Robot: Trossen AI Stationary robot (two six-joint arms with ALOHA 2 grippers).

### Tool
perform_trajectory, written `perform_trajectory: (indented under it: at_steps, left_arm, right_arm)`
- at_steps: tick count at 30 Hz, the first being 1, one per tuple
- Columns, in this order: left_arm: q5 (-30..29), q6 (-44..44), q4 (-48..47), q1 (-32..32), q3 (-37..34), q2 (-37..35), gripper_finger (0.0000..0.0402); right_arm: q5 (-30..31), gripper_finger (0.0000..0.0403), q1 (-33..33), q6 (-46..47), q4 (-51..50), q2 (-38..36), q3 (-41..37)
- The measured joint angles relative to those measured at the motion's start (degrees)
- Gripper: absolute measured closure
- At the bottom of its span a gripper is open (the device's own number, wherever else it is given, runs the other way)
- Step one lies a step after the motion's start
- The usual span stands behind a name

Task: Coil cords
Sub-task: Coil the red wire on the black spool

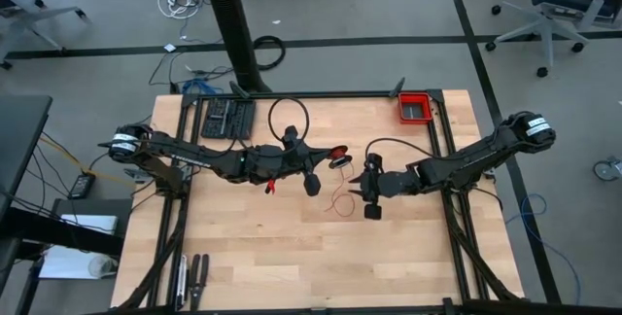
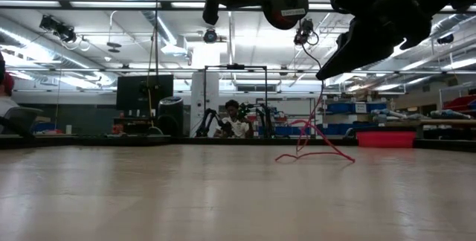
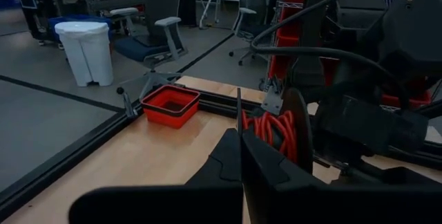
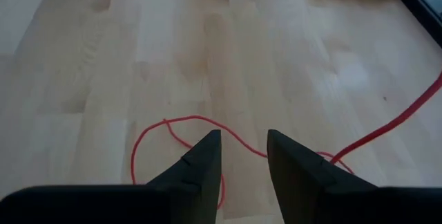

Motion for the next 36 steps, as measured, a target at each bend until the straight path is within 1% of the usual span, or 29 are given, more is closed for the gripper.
perform_trajectory:
  at_steps: [7, 13, 15, 20, 23, 28, 32, 36]
  left_arm:
    - [0.0, 0.0, -0.2, 0.3, 0.0, 0.0, 0.0401]
    - [-0.2, 0.0, -0.5, 0.3, 0.0, 0.0, 0.0401]
    - [-0.2, -0.2, -0.5, 0.3, 0.0, 0.0, 0.0401]
    - [-0.2, -0.2, -0.6, 0.3, 0.0, 0.0, 0.0401]
    - [-1.1, -0.2, -0.6, 0.3, 0.0, 0.0, 0.0401]
    - [-1.7, -0.6, -0.6, 0.3, 0.0, 0.0, 0.0401]
    - [-1.7, -1.4, -0.6, 0.3, 0.0, 0.0, 0.0401]
    - [-1.7, -1.9, -0.3, 0.3, 0.0, 0.0, 0.0401]
  right_arm:
    - [1.4, 0.0289, -0.1, -3.5, -1.4, 0.0, 0.0]
    - [1.6, 0.0289, -0.1, -2.3, -7.7, 0.0, 0.0]
    - [3.4, 0.0289, -0.1, -1.4, -8.8, 0.0, 0.0]
    - [7.5, 0.0289, -0.1, -0.5, -8.9, -0.2, 0.0]
    - [8.2, 0.0289, -0.1, -1.6, -8.7, -0.2, 0.3]
    - [8.7, 0.0289, -0.2, -1.4, -4.9, -0.2, 0.3]
    - [11.2, 0.029, -0.2, -1.4, -4.0, -0.2, 0.3]
    - [12.7, 0.0303, -0.3, -1.5, -3.5, 0.0, 0.4]
